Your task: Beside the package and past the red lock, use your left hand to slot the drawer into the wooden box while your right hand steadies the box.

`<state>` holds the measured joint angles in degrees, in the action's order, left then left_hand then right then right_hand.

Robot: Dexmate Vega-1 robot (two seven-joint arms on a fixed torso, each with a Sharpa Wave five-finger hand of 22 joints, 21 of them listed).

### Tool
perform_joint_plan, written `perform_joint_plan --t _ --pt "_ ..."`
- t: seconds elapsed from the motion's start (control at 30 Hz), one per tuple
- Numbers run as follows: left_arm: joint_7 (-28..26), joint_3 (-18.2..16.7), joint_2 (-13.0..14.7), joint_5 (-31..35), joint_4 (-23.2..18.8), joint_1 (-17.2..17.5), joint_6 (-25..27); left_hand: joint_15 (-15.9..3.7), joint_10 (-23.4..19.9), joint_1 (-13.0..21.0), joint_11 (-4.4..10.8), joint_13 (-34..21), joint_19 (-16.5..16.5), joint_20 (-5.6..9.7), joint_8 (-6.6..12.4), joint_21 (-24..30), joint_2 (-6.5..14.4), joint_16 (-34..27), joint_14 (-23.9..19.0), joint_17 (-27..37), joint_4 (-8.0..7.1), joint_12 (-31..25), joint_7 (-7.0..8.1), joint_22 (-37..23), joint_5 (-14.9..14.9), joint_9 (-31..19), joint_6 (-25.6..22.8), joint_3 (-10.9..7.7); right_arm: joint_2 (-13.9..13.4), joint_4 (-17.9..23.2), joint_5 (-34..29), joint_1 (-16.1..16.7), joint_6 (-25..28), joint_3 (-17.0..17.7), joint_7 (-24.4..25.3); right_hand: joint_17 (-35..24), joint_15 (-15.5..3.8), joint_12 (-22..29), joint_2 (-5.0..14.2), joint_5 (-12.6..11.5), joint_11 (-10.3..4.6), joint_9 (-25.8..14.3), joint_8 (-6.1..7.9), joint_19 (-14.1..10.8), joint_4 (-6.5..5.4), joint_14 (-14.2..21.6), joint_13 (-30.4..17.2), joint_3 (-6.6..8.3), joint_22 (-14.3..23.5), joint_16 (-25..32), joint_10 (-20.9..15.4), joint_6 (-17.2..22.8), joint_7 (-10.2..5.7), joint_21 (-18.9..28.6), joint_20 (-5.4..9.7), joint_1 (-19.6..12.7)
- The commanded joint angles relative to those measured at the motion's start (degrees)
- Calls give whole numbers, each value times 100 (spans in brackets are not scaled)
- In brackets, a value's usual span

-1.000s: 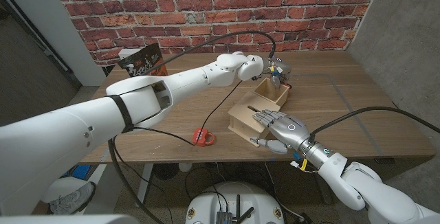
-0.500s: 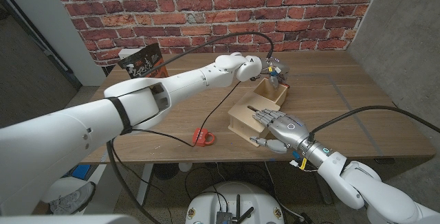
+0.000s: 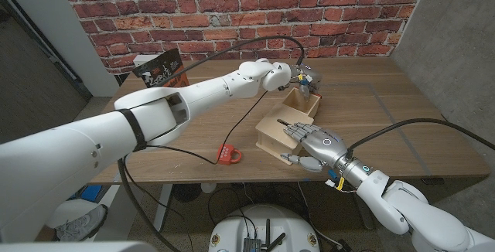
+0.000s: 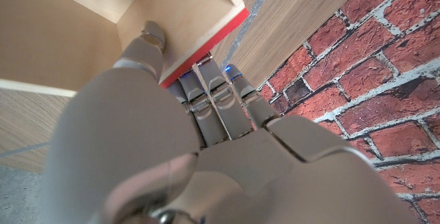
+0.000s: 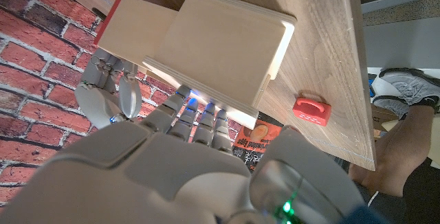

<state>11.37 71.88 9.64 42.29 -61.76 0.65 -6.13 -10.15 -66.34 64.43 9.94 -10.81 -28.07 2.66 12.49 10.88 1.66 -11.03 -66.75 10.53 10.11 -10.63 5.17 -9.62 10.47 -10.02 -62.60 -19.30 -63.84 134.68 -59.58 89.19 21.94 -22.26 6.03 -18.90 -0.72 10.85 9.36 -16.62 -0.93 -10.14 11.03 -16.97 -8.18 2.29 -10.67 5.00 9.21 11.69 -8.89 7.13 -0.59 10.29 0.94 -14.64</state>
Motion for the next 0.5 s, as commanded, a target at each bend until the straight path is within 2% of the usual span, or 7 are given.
perform_joint_plan --t 0.03,0.5 --pt "-29 15 5 58 8 16 -7 -388 -217 344 161 -16 -4 884 50 -17 413 -37 -288 9 -38 -37 -33 -3 42 -129 -90 2 16 -8 29 -26 27 -20 -6 2 -16 47 23 8 -3 -19 34 -51 -9 48 -18 40 32 20 -56 68 -8 42 2 57" --pt "-180 79 -65 266 -112 106 292 -388 -213 345 162 -16 -4 885 48 -18 420 -36 -284 8 -39 -37 -38 -3 42 -130 -82 2 -27 -39 108 5 12 14 109 2 -16 47 23 8 -3 -19 34 -51 -9 48 -18 40 32 20 -56 68 -8 42 2 57"
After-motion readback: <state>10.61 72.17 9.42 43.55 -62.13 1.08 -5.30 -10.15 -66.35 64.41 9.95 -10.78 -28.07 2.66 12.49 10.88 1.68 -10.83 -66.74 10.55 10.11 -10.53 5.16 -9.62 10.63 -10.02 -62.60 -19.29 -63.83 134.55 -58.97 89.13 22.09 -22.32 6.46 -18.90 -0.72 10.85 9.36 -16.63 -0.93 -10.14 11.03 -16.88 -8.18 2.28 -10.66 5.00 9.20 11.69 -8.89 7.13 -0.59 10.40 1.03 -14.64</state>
